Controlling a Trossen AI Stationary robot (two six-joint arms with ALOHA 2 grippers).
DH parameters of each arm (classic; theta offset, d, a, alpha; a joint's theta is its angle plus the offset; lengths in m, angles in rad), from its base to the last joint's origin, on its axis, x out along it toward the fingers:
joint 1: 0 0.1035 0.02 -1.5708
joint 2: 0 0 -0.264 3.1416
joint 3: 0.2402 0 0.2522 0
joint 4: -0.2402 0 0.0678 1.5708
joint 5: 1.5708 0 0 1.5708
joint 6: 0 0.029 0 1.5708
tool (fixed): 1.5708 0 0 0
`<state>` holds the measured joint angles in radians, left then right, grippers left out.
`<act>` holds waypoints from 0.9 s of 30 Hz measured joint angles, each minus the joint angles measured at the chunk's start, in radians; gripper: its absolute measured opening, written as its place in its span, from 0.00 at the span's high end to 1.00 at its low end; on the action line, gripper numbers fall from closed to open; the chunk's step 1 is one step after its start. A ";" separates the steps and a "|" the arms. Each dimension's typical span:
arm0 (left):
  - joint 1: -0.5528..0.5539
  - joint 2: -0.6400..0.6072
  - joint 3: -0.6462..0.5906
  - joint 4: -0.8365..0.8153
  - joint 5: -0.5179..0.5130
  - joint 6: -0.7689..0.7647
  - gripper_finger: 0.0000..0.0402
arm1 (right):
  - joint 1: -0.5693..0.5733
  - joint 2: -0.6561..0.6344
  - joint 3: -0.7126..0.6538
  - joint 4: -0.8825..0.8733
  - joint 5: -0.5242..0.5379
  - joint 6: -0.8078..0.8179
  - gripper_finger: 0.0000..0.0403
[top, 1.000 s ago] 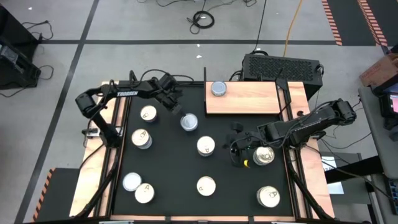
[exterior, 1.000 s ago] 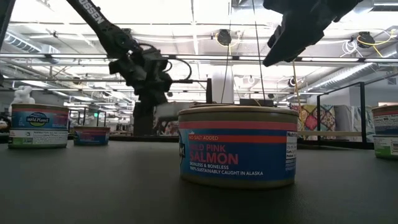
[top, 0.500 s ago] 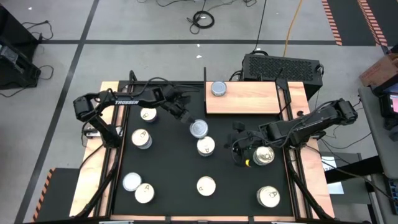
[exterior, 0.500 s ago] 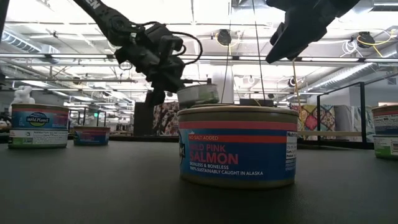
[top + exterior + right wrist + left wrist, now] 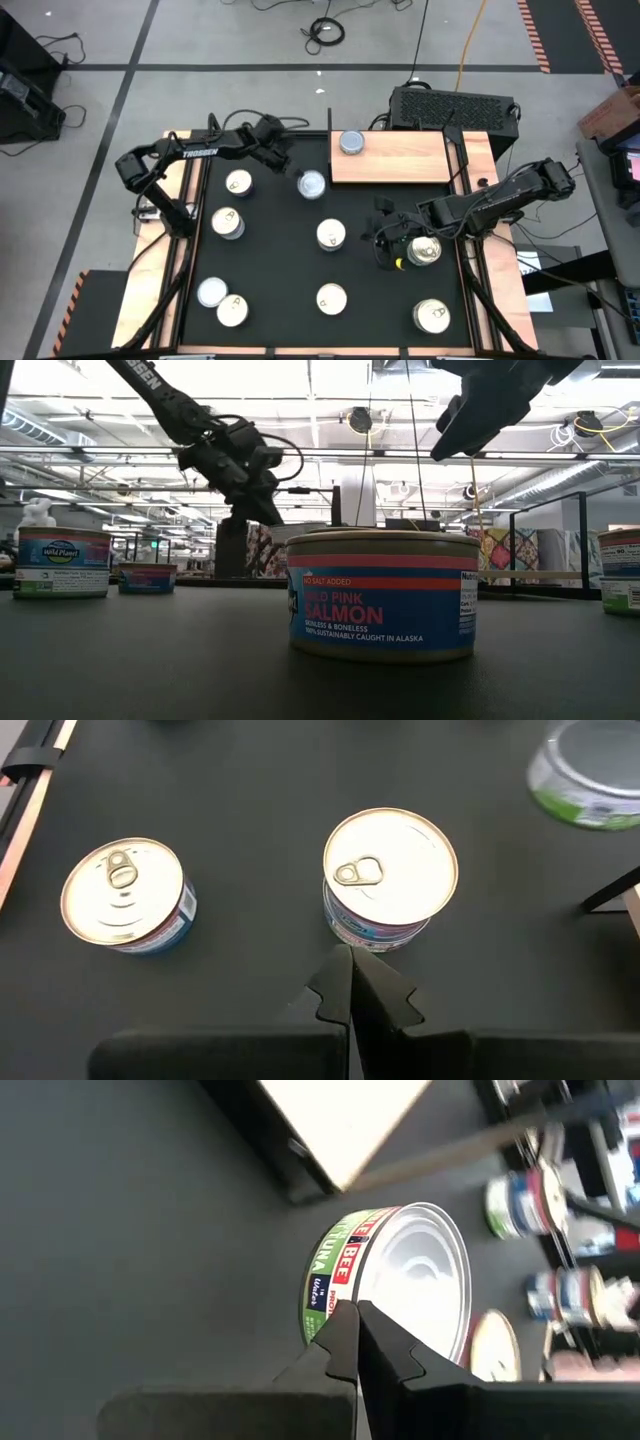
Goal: Stack canned seafood by type on shelf
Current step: Put the green can on the shelf
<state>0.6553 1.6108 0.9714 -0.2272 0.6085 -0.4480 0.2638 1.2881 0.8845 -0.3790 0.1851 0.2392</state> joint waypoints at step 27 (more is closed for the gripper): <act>0.136 0.171 0.034 0.345 -0.023 -0.175 1.00 | -0.003 -0.001 0.000 0.031 0.029 -0.041 1.00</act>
<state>0.7916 1.7822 1.0056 0.1177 0.5858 -0.6228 0.2611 1.2873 0.8845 -0.3485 0.2138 0.1978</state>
